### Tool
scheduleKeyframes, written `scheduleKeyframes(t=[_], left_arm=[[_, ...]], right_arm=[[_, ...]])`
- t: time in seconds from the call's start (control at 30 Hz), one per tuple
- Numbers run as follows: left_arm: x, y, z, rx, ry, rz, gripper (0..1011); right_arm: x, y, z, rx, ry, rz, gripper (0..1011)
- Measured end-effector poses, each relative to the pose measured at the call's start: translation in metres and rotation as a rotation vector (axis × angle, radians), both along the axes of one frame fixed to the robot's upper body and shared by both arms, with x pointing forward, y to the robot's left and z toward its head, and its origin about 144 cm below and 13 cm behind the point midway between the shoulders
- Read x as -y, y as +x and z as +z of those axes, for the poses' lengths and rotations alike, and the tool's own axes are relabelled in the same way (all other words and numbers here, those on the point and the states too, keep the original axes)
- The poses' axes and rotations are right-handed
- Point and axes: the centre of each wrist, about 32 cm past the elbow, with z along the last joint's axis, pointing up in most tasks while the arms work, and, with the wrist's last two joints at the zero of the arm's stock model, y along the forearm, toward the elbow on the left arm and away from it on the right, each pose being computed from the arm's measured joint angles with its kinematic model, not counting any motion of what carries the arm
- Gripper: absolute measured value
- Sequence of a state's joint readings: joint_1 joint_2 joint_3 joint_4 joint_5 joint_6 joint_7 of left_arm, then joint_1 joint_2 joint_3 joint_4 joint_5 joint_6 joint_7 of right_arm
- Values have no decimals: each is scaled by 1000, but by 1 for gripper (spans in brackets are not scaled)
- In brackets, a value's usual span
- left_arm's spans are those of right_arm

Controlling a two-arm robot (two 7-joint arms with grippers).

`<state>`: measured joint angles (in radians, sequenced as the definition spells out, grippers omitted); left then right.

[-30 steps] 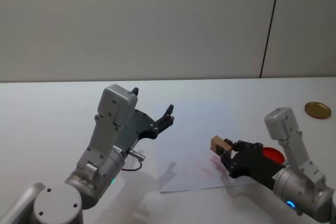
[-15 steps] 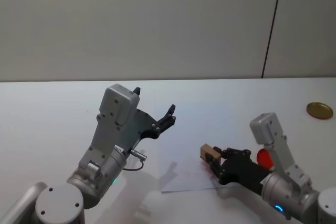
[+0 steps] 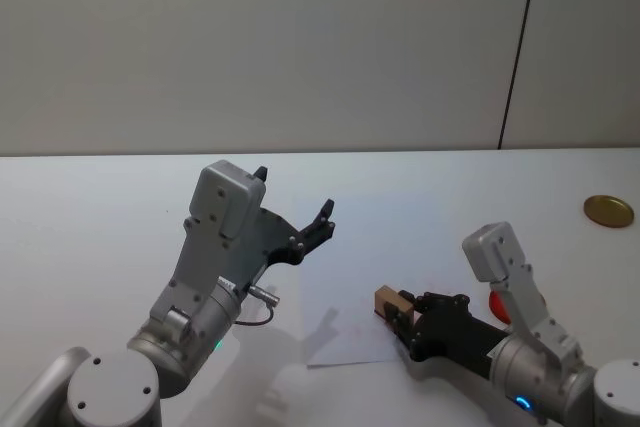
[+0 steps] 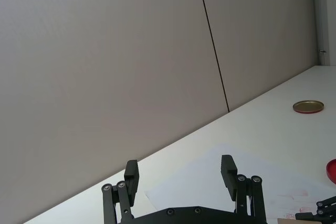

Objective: Use the one hand to pick up the stamp and affix it onto the A4 paper.

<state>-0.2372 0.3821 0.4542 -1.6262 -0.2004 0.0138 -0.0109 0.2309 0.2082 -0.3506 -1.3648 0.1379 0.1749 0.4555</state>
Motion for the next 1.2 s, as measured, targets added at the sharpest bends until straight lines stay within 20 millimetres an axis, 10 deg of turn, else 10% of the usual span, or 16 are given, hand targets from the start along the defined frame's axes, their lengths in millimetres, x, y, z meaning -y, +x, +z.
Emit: scheduleKeyframes(t=[1.2], left_arm=[[0, 0, 0, 0, 0, 0, 993]], right_arm=[[11, 1, 15, 38, 40, -26, 219]])
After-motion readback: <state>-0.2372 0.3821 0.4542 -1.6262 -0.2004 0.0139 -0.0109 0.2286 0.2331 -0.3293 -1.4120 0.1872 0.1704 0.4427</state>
